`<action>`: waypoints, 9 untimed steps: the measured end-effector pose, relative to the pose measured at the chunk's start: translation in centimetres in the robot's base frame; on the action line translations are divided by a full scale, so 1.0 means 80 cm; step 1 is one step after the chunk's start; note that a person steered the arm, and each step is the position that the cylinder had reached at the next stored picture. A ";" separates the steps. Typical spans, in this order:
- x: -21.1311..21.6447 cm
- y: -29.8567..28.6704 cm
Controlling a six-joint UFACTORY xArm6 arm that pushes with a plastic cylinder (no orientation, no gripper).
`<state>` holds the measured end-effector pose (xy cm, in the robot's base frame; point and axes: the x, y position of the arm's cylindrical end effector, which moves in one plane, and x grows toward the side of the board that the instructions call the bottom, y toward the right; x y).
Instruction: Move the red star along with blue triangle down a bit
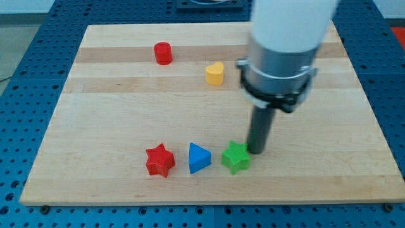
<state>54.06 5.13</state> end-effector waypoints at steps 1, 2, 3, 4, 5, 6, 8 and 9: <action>0.008 -0.048; 0.001 -0.028; -0.024 0.005; -0.038 -0.088; -0.034 -0.214; -0.006 -0.287; 0.003 -0.230; 0.003 -0.196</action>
<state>54.33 -10.51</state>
